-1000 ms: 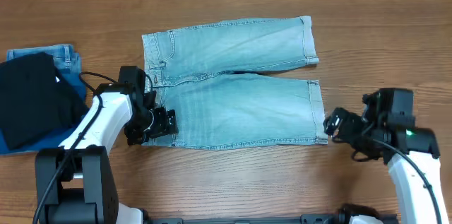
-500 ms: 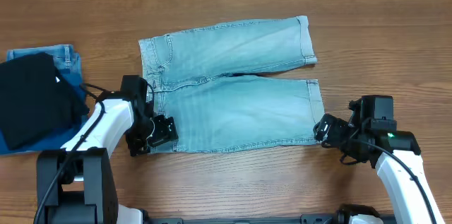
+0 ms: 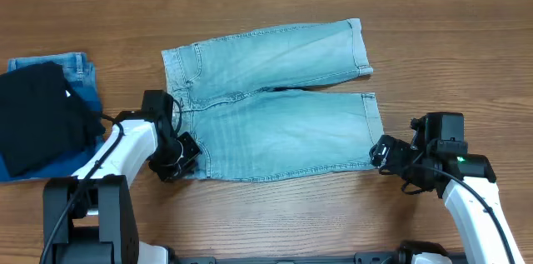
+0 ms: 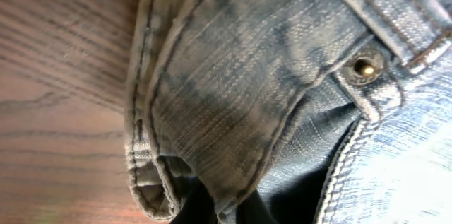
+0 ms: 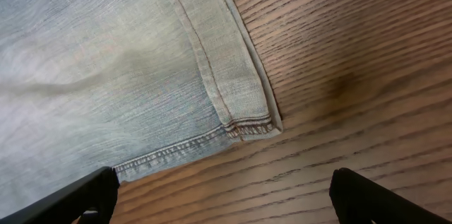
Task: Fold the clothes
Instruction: 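Grasp the lower leg hem with the right gripper and fold it upward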
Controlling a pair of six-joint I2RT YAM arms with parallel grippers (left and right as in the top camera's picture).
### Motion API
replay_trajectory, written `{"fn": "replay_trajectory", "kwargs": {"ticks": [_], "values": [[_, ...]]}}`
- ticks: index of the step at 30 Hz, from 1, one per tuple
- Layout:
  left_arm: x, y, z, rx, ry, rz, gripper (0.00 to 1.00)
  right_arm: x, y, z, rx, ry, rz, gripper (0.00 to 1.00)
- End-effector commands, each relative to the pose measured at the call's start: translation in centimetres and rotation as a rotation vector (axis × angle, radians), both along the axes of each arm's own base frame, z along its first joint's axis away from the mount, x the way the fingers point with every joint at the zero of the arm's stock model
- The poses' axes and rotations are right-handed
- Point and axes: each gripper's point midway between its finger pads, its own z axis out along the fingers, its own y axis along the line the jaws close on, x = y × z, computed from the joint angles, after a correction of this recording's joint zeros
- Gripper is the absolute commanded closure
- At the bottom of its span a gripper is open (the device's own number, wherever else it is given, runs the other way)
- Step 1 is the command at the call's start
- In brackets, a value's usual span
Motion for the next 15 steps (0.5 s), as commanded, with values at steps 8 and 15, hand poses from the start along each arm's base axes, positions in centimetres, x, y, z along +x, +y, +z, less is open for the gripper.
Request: {"fn": "replay_trajectory", "kwargs": {"ticks": [8,15], "values": [[2.3,3.2,0.8,-0.003,-0.073,0.03,0.96,1.3,-0.5,-2.2,-0.025,0.029,0.001,0.07],[3.0,3.9,1.1,0.001,-0.098,0.047,0.95,0.1,1.9,-6.5,0.124,0.207,0.065,0.1]]}}
